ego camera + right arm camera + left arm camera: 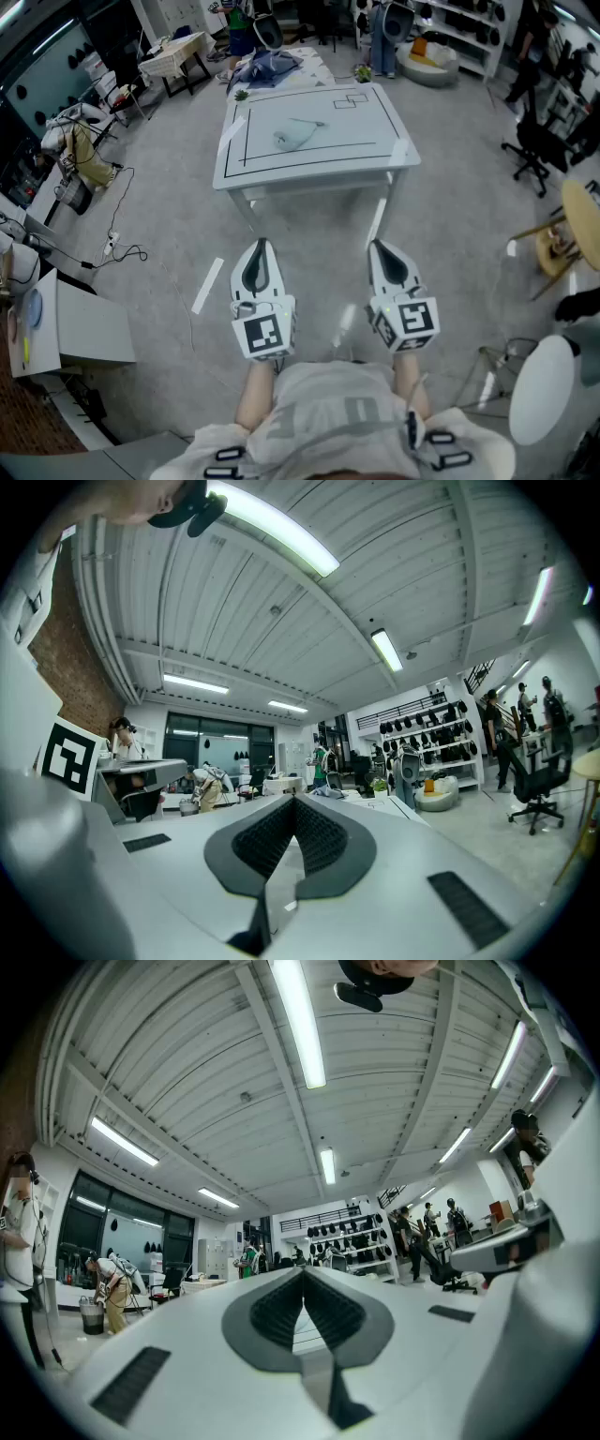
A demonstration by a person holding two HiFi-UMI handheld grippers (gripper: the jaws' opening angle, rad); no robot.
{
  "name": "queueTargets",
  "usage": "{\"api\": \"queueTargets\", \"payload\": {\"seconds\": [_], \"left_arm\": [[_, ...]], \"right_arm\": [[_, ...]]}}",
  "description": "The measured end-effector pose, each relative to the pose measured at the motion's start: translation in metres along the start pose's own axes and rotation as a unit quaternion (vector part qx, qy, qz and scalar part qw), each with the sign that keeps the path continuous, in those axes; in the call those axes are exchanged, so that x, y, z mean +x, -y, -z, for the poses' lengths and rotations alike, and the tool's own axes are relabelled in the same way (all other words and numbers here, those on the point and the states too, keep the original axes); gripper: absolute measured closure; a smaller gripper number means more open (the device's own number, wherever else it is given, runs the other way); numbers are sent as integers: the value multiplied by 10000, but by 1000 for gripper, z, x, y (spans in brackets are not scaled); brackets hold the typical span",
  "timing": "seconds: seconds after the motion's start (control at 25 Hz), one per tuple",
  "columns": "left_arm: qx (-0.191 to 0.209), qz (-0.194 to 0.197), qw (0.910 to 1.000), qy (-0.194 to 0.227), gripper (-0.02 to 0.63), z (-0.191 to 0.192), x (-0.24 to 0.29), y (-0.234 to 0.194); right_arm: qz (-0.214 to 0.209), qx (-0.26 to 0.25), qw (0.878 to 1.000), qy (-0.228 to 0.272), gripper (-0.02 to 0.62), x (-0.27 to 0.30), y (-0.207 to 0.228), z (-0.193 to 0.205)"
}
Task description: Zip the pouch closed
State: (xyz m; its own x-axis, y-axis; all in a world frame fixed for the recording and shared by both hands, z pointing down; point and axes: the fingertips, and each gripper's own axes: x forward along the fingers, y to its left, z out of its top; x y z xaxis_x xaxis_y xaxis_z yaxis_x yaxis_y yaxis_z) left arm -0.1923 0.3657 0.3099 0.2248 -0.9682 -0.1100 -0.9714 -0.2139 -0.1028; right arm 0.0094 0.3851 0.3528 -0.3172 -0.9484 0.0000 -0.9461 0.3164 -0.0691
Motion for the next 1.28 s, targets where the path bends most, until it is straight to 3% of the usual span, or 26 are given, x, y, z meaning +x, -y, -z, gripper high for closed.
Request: {"api": "queueTargets", "payload": {"seconds": [0.36,0.56,0.8,1.28], "left_arm": [[12,-16,9999,110,597,-4,16,9],[211,83,9997,78,597,0,20,26],[422,85,9990,-103,598,15,29,36],[261,368,9986,273,597,10,110,57]], "right_arm": [[-90,228,9997,-34,589,3,12,8],[-145,497,9987,-26,589,5,17,15],[-184,390,9989,-166,589,9,21,28],[-7,68,10000,-51,589,53,61,16]]}}
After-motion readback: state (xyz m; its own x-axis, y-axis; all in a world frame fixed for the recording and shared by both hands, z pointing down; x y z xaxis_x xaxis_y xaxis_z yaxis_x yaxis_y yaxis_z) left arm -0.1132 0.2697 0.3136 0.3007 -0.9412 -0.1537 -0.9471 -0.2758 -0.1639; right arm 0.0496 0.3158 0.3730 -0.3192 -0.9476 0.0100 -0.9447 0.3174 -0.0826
